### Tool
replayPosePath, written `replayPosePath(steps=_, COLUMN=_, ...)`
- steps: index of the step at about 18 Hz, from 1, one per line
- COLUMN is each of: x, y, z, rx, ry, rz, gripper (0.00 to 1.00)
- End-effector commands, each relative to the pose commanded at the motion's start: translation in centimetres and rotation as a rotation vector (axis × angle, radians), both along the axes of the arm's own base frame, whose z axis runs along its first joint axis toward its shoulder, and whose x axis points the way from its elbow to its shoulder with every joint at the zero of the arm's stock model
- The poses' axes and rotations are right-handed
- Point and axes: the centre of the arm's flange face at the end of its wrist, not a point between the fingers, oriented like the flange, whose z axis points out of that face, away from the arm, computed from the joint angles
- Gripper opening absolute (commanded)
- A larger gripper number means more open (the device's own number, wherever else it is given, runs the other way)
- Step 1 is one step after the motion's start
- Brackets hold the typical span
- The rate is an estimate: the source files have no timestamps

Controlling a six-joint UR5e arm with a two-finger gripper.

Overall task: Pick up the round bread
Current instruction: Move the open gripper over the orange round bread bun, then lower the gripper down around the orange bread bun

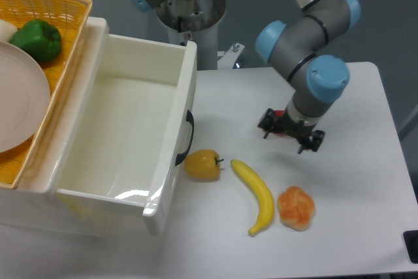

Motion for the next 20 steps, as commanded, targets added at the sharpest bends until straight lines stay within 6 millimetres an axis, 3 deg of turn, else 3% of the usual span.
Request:
replayPosePath(steps=3, x=-3.9, y=2.4, z=0.8, rx=0.023, ry=0.052, rz=-0.008, gripper=0.93)
replayPosePath(steps=6, x=-5.0, y=3.4, z=1.3, rx=0.042, ry=0.098, rz=-0.014, gripper=0.93)
replayPosePath(steps=13, x=-5.8, y=4.1, z=-2.7, rx=0.002, ry=0.127, rz=-0.027, gripper=0.86)
replayPosePath(steps=20, x=-6.3, y=4.3, z=-2.3, rx=0.008, ry=0.141, rz=-0.025, gripper=0.83)
